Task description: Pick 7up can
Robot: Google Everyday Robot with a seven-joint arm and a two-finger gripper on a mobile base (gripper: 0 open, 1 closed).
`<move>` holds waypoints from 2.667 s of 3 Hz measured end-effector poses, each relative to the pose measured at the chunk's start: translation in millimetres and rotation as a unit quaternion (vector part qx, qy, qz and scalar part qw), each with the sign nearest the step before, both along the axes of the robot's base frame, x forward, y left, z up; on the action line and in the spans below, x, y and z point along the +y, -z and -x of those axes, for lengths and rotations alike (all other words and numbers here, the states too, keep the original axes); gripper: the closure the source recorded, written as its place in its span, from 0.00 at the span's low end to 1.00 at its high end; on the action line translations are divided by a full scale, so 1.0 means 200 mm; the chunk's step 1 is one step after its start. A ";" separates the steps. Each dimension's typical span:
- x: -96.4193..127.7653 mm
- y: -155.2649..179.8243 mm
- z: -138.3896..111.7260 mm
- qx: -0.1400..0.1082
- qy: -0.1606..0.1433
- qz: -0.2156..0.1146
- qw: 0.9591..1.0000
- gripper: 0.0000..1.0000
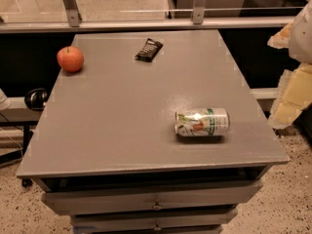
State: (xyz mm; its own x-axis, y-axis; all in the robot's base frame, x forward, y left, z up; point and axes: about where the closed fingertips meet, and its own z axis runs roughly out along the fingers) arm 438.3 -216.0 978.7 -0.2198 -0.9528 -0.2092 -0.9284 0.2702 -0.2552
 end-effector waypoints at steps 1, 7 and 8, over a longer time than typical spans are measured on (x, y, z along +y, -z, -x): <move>0.00 0.00 0.00 0.000 0.000 0.000 1.000 0.00; 0.83 0.77 -0.10 0.021 -0.083 -0.236 0.968 0.62; 0.83 0.76 -0.10 0.021 -0.083 -0.236 0.968 0.85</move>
Offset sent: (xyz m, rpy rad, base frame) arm 0.0039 0.1555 -0.1495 0.5124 0.0317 0.1939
